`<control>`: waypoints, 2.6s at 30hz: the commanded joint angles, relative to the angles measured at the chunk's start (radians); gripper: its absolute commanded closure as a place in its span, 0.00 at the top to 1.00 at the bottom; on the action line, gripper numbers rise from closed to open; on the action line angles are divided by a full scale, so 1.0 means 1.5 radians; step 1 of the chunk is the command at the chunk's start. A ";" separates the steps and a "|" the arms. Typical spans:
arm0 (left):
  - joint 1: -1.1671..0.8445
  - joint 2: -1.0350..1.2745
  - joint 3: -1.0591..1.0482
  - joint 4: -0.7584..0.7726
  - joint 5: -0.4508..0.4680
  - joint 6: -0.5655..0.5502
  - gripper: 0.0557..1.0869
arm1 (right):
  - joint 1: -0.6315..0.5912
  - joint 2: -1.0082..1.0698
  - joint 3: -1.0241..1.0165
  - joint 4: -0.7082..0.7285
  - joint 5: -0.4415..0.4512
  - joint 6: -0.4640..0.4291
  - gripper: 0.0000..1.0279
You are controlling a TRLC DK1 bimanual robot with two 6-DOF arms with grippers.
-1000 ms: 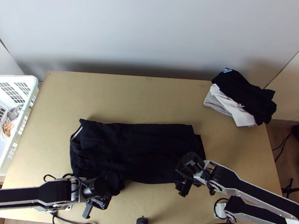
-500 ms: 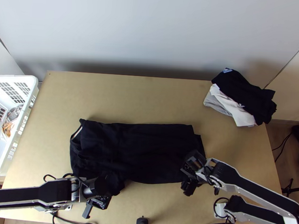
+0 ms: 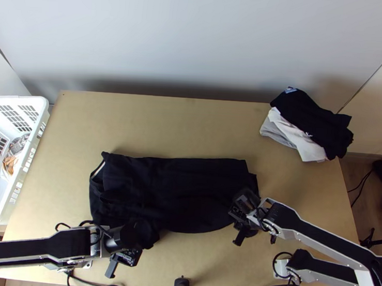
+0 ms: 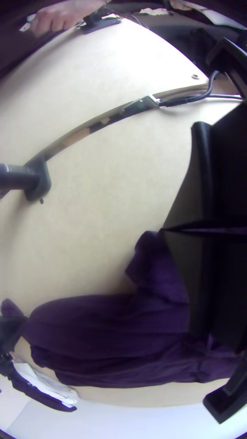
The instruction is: Fold the t-shirt
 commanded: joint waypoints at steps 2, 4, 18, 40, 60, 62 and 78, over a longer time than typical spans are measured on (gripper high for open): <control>0.097 0.000 0.077 -0.002 -0.001 0.017 0.03 | -0.013 -0.077 0.018 -0.006 0.002 -0.011 0.03; 0.160 0.024 0.137 -0.013 0.010 0.015 0.03 | -0.014 -0.104 0.023 -0.008 0.001 -0.011 0.03; 0.401 0.130 0.354 -0.073 0.171 -0.094 0.03 | -0.020 -0.152 0.029 0.000 0.001 -0.008 0.03; 0.597 0.205 0.340 -0.047 0.196 -0.064 0.03 | -0.078 -0.154 0.027 0.009 0.001 -0.022 0.03; 0.691 0.308 0.359 -0.014 0.208 -0.147 0.03 | -0.119 -0.070 0.035 0.061 0.007 0.016 0.03; 0.694 0.315 0.358 -0.011 0.208 -0.145 0.03 | -0.114 -0.069 0.030 0.061 0.007 0.027 0.03; 0.757 0.395 0.364 0.014 0.196 -0.154 0.03 | -0.114 -0.060 0.038 0.062 0.033 0.059 0.03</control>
